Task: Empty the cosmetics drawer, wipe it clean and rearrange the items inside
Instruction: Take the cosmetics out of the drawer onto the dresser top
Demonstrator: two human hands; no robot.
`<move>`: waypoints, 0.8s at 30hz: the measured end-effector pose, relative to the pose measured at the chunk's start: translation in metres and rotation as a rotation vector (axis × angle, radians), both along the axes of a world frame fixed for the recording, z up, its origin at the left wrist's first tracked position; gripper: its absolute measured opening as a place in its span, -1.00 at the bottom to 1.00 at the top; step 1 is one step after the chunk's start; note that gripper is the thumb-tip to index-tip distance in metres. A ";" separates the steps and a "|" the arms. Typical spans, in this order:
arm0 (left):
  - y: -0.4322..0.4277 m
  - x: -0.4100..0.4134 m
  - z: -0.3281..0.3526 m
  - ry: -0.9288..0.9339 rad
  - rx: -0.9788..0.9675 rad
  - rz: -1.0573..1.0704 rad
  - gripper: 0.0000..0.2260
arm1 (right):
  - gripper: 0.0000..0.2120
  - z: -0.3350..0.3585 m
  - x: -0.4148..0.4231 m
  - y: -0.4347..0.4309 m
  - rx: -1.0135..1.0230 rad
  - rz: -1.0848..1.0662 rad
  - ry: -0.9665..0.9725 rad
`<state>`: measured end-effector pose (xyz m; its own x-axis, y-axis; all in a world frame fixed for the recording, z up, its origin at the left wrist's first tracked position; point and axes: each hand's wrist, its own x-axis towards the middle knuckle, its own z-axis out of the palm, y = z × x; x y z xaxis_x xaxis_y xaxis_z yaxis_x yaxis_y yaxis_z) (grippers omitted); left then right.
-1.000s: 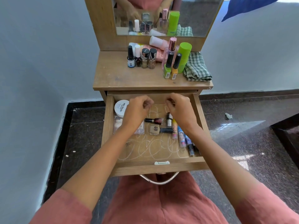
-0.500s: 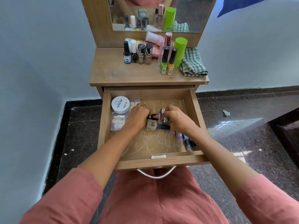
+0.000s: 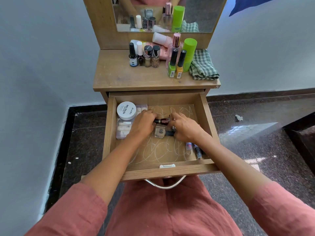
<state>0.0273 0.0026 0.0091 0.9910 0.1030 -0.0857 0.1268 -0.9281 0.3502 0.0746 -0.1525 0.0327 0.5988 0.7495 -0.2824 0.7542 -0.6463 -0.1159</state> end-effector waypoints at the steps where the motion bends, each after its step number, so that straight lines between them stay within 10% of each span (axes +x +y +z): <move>1: 0.000 -0.001 0.001 -0.006 -0.013 0.005 -0.69 | -0.68 0.000 -0.002 0.000 0.000 -0.009 0.009; 16: -0.002 0.004 0.013 -0.078 -0.381 0.210 -0.79 | -0.72 -0.001 0.011 0.005 -0.029 0.143 -0.168; 24: 0.006 0.004 0.023 -0.220 -0.591 0.315 -0.83 | -0.73 0.000 0.026 -0.003 0.618 -0.446 0.228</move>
